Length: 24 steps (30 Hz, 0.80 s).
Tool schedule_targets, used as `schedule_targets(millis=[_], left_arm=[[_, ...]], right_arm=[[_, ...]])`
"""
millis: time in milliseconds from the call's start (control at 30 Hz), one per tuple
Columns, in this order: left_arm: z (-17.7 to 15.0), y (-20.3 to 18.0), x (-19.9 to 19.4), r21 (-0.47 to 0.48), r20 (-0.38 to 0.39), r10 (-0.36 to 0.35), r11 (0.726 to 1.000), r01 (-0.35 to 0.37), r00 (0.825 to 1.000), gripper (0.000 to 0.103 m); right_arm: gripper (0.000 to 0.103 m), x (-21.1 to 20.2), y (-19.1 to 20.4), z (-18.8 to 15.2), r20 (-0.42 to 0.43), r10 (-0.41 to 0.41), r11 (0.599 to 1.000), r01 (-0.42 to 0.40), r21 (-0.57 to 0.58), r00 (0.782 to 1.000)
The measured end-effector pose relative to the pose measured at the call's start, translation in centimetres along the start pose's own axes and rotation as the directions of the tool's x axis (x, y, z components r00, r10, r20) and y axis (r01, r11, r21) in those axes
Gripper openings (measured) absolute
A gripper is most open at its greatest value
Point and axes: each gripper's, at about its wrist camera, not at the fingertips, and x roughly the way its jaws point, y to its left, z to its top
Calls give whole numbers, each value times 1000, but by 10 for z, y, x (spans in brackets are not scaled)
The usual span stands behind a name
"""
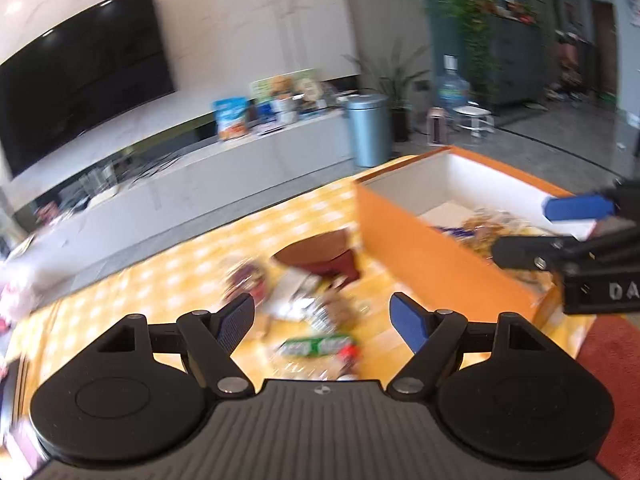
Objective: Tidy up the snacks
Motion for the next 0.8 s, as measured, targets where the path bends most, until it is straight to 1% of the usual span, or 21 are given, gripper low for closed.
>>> schedule_targets(millis=[67,133,233,300,367,400,467,500,600,700,767,800], left_arm=[[-13,15,-5,-63,-8,41,997,-42,999,91],[-28,29,-11,-140,-19,66,988,-68,998,91],[-47,47,-15,-237,-34,57,969,-63,998,90],[-59,56,-16,-276,-53,54,959,-67,997,85],[-73,62,-17,-300,-64,61,951,-78,996,83],[-80,64,-17,-309,-68,56,948,-74,996,79],[-92,68,-17,-332,-72,34,941,-56,997,76],[-96,69,-15,-339,-74,25,940,-49,997,72],[-106,69,-12,-341,-77,30,939,-55,997,66],[-108,69,-5,-354,-75,42,933,-66,996,66],[-109,70,-1,-358,-73,10,933,-36,997,65],[-109,71,1,-356,-75,-4,934,-23,997,65]], right_arm=[[74,-1,13,-9,-6,17,1000,-17,4,1000],[74,0,26,-18,-9,23,1000,-23,8,1000],[74,4,42,-30,-30,31,999,-30,11,999],[74,9,53,-39,-53,29,1000,-30,-8,998],[74,14,62,-47,-77,38,999,-41,-31,996],[74,16,66,-51,-88,38,998,-42,-43,995],[74,23,74,-59,-107,33,997,-40,-59,994],[74,25,76,-63,-112,38,997,-45,-61,993],[74,34,80,-71,-144,28,997,-38,-68,989],[68,46,84,-77,-186,18,996,-34,-86,982],[62,55,86,-80,-214,13,995,-34,-93,977],[61,58,87,-82,-227,13,995,-35,-94,974]])
